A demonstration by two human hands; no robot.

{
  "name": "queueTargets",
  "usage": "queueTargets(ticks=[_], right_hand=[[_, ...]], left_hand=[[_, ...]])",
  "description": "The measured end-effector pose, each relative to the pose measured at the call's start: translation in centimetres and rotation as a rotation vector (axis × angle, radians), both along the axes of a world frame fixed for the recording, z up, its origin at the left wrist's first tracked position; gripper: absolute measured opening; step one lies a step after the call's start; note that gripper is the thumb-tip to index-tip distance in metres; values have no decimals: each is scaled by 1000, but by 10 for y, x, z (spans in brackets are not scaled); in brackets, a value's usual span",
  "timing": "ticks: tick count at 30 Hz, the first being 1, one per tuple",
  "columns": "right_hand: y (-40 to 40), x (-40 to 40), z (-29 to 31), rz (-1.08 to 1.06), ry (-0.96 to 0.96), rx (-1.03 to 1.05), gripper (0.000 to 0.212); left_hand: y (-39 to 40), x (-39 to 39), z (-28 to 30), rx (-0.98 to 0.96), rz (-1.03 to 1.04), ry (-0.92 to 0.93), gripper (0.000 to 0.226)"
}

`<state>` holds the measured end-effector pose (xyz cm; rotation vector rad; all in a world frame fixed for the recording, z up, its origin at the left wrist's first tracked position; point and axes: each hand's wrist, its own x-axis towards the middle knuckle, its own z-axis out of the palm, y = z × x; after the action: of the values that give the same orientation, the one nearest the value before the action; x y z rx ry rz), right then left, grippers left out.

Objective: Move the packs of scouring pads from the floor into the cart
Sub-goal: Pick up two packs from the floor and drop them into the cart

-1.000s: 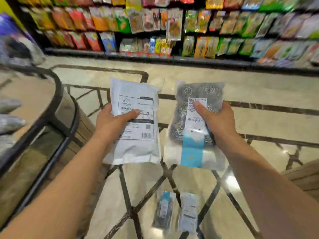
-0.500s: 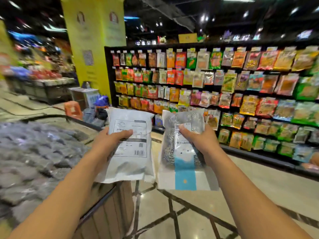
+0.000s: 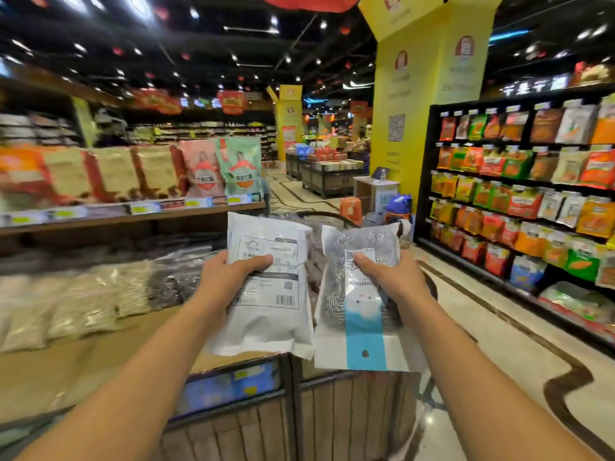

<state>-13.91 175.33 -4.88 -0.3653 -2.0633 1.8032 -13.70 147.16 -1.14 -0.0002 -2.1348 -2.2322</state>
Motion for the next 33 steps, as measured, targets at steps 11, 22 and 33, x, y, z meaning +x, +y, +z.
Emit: queueTargets(ticks=[11,22,33], right_hand=[[-258,-21,9,325,54,97,87],[-530,6,-1,568,68,156,77],[-776,26,-22,802,19,157,111]], left_hand=[[-240,68,0,-12,380,63,32],[-489,159,-20,39,604,11,34],[-692,226,-45,81,878,-37,37]])
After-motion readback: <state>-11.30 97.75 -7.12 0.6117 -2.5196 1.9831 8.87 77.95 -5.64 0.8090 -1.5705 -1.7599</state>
